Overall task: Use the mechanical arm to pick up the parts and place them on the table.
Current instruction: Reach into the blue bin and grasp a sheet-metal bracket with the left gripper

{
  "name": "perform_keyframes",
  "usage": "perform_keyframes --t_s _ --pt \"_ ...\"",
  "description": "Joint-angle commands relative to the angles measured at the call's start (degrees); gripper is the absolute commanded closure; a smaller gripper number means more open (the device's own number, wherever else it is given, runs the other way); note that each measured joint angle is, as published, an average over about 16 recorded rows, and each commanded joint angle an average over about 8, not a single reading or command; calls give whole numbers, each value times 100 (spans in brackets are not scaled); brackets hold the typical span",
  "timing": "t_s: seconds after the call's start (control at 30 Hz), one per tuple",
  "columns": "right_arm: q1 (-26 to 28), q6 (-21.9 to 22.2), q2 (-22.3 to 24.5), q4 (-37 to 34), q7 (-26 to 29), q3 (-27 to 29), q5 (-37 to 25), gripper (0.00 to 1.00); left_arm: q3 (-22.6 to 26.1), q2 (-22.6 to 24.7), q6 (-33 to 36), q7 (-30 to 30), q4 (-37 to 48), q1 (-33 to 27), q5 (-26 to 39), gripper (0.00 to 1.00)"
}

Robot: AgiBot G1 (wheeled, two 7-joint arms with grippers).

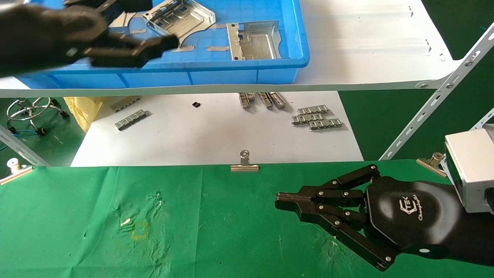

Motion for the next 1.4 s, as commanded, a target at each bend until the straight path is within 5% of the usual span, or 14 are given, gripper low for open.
perform_keyframes --t_s 0.03,0.37,0.63,0.67,1.4 --pt "0 0 0 0 0 0 0 100 191 275 -45 79 585 -465 361 0" --pt "0 0 0 0 0 0 0 100 515 1453 -1640 491 2900 -1527 1150 0" --pt "0 0 0 0 0 -1 1 100 732 1995 -2355 629 3715 -1814 1514 96" --pt "0 0 0 0 0 -1 1 100 750 2034 -2395 645 3773 -1834 1541 100" --pt "0 1 1 0 -1 -2 1 100 657 2225 -2659 1134 4126 -1869 1417 100"
